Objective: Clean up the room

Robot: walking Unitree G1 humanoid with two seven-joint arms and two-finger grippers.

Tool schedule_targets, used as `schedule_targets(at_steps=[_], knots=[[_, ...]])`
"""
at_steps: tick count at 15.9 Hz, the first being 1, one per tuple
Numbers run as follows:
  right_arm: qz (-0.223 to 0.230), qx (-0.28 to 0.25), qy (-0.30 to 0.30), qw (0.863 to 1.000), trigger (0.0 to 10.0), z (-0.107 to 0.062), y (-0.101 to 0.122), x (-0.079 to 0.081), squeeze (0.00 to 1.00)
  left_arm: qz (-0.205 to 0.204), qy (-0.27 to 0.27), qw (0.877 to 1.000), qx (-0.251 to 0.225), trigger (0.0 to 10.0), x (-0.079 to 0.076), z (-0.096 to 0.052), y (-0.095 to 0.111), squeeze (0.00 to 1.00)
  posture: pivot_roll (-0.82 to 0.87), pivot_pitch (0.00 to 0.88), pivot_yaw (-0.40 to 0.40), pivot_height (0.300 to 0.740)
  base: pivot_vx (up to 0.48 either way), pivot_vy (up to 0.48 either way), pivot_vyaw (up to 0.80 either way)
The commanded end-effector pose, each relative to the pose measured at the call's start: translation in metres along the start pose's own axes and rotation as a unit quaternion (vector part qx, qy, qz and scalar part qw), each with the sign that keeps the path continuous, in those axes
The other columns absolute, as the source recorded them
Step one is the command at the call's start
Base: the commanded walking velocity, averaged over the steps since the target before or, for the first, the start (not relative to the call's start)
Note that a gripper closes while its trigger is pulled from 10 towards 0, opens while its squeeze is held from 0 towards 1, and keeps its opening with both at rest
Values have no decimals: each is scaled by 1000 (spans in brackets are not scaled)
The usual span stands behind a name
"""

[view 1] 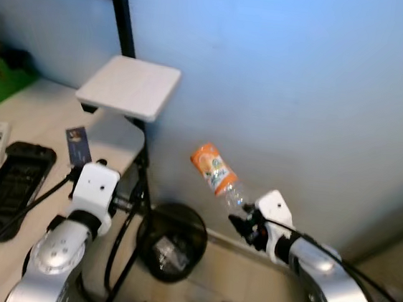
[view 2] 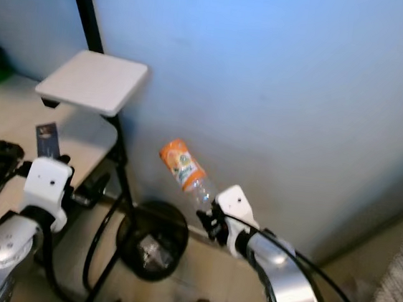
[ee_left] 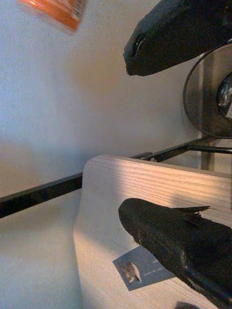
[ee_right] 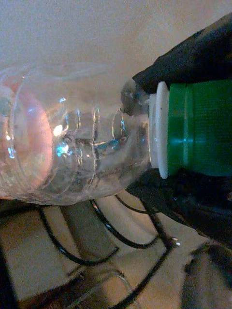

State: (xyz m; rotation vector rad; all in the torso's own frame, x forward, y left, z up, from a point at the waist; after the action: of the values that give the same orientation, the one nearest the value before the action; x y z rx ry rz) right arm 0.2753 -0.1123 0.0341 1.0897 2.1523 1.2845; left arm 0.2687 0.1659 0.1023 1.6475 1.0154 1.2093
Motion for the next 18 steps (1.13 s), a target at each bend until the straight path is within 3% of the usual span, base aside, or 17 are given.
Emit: schedule_targets(at_steps=[1,4,9,13,18], knots=[[-21,5,10,1000,10000,1,2,-1,0,8,-29,1000,0,10000,-8,-3,1,0,-61,116,-7,740,0,0,0],[-36,34,9,999,10000,10,-5,-5,0,44,-119,992,-1,10000,-28,-9,3,0,-59,120,-19,740,0,0,0],[-59,144,-17,988,10000,37,-34,-13,0,80,-258,962,35,10000,-47,-19,-1,0,-56,136,-27,740,0,0,0],[-47,176,-4,983,10000,65,-41,4,0,95,-306,946,59,10000,-50,-19,-3,0,-69,153,-16,740,0,0,0],[-67,202,-17,977,10000,85,-36,11,0,96,-322,939,72,10000,-53,-21,-4,0,-67,164,-19,740,0,0,0]])
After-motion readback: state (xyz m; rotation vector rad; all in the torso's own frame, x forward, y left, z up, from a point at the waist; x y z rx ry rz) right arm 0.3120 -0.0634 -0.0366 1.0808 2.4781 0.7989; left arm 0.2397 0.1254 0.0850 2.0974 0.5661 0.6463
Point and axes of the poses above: a point about 5 cm out from each wrist's last joint towards the gripper, its own z axis pointing out of the wrist towards the gripper, its own y axis along the axis of the wrist's last joint, x = y × z, the point moved 5 cm from there along z, pointing out of the wrist towards the gripper, and after that the axes turned 5 degrees about z, right-handed, at the moved point
